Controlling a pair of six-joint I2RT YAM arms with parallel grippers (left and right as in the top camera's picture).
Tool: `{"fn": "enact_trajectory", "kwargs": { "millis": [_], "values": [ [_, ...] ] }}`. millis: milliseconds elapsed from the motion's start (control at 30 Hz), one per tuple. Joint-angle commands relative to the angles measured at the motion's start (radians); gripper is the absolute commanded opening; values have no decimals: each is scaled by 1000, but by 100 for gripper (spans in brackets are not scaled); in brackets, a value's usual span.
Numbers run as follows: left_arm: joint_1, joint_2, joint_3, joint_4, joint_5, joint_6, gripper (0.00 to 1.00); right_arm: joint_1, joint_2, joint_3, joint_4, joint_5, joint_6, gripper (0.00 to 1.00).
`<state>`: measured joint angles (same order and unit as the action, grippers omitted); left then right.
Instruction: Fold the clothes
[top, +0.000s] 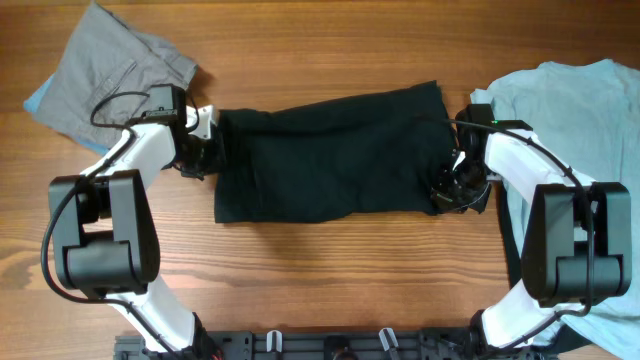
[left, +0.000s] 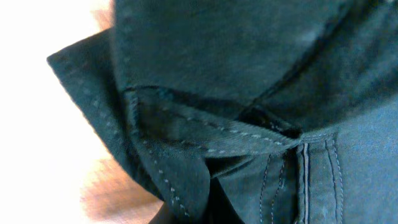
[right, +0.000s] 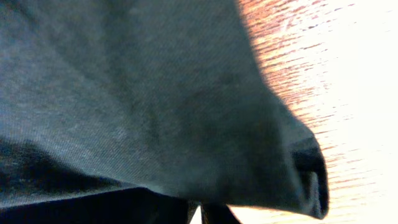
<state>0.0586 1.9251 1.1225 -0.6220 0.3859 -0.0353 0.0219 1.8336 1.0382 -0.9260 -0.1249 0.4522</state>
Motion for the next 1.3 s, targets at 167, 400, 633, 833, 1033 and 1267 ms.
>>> {"fn": "enact_trajectory", "kwargs": {
  "millis": [167,400,633,833,1033,1267],
  "values": [
    [65,-61,273,-534,-332,-29,4,-14,-37,-23,-6,-11,-34,4],
    [44,-127,745,-839,-316,-62,4,-14,-180,-23,-26,-22,-95,4],
    [-167,-126,793,-829,-304,-208,4,-14,-197,-23,-29,-26,-97,4],
    [-330,-39,776,-798,-452,-333,4,-14,-197,-23,-35,-26,-98,4],
    [-440,92,772,-720,-405,-431,11,-14,-197,-23,-35,-26,-110,4],
    [-521,177,772,-674,-381,-440,100,-14,-197,-23,-37,-26,-110,5]
  ]
}}
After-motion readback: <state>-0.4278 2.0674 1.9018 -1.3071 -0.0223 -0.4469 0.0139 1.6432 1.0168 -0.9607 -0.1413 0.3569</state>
